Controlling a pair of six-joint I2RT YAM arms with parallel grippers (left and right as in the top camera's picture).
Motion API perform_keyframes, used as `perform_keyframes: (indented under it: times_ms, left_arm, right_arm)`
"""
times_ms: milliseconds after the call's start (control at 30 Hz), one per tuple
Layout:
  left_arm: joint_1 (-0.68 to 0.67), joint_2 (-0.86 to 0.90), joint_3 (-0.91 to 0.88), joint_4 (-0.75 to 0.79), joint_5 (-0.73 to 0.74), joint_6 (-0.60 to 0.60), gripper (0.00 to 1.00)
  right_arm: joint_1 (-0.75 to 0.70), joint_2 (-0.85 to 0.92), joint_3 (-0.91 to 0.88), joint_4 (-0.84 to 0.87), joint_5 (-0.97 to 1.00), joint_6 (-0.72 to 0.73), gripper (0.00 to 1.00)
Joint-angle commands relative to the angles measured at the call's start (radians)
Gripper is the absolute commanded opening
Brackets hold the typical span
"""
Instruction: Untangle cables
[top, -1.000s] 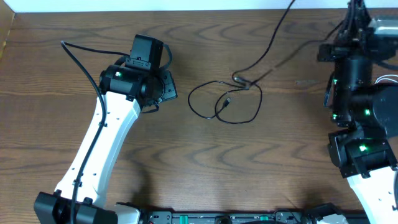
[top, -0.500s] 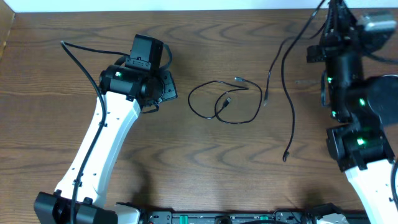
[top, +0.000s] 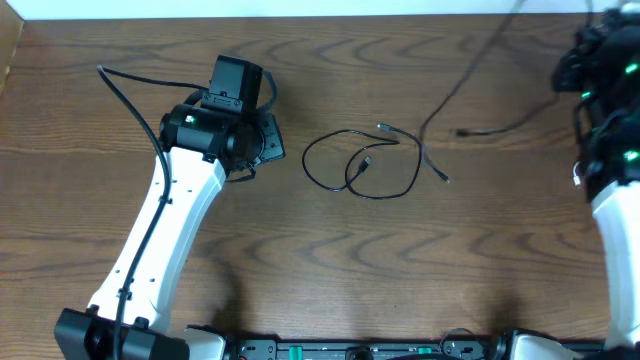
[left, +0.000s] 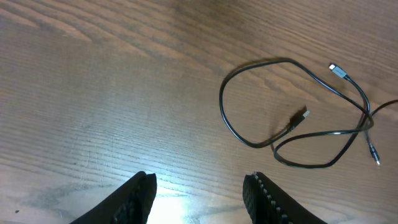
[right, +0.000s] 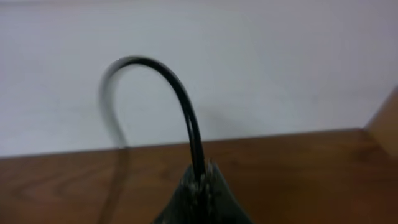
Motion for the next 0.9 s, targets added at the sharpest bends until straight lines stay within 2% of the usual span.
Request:
perform_keyframes:
  times_ms: [0,67,300,800,867]
  left_arm:
    - [0.003,-0.007,-0.001,-0.004,-0.009,0.008,0.51]
    - [0.003,-0.007,-0.001,-0.008,-0.002,0.005,0.51]
    - [0.003,-0.007,-0.002,-0.018,-0.002,0.005,0.51]
    - [0.003,-0.007,-0.002,-0.018,-0.002,0.005,0.51]
    - [0.003,-0.007,-0.002,-0.018,-0.002,0.005,0.51]
  right_arm:
    - [-0.086,0.055,0.171,-0.055,-0.058,0.007,0.01]
    - [-0.157,0.095,0.247,-0.048,-0.015,0.083,0.01]
    - [-0.276,0.101,0.257,-0.014,0.109,0.254,0.01]
    - [-0.294,0.131,0.257,0.105,0.111,0.317,0.01]
    - [-0.294,0.149,0.257,0.116,0.111,0.369,0.01]
